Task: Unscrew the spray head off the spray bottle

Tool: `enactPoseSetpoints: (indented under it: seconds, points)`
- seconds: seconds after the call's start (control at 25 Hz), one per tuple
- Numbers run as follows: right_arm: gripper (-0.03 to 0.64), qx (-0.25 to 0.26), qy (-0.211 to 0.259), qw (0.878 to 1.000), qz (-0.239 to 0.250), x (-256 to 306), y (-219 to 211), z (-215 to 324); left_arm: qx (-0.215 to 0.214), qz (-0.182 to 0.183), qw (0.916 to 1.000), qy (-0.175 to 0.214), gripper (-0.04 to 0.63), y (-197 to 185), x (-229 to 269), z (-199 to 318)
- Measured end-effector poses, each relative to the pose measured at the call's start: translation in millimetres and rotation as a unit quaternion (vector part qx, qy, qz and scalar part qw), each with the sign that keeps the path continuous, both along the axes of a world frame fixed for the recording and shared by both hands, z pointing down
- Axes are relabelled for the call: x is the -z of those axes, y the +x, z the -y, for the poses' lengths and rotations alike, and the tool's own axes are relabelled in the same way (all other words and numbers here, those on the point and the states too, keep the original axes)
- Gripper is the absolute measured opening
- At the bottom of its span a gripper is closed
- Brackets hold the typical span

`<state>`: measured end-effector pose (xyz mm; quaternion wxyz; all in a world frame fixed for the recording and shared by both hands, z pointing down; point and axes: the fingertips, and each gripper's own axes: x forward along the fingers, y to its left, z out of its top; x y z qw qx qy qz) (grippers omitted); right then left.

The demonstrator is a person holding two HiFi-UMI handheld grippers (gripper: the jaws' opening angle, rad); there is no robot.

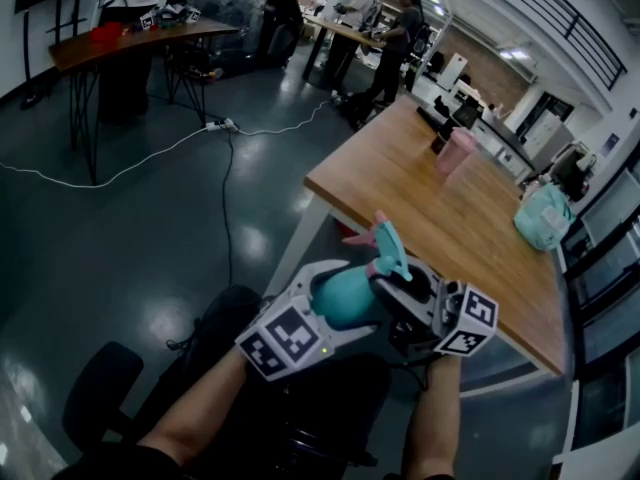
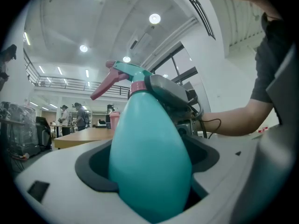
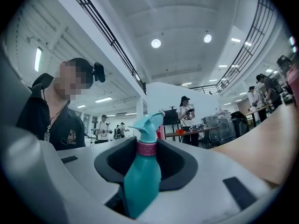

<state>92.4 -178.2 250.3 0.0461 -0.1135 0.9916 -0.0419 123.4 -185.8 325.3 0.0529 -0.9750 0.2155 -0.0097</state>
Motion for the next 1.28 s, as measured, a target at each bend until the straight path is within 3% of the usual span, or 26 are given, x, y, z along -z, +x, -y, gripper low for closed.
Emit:
enactPoseSetpoints:
  seconds: [0.36,0.76,0.88,1.04,1.28]
  points:
    - [0.144,-0.007,0.007,1.000,-0.004,3.2,10.8,-12.0,-0.024,-0.006,0.9997,0.004,0.428,11.4,3.6,-12.7]
    - [0.172,-0.144,0.014,0.989,-0.008,1.4,52.1,-23.3,-0.026,-0.020,0.9994,-0.008,0.428,45.3,3.4,-17.0]
    - [0.172,-0.224,0.020,0.974,-0.016,-0.1,65.6,-23.3,-0.014,-0.020,0.9996,-0.015,0.428,54.3,0.6,-13.7]
    - [0.172,-0.336,0.005,0.942,-0.013,1.3,75.7,-26.3,-0.003,-0.016,0.9997,-0.021,0.428,63.4,-1.6,-13.6]
    - [0.172,-0.423,-0.025,0.906,0.002,-2.9,69.3,-19.1,0.020,0.004,0.9997,-0.008,0.428,65.3,-7.6,-7.3]
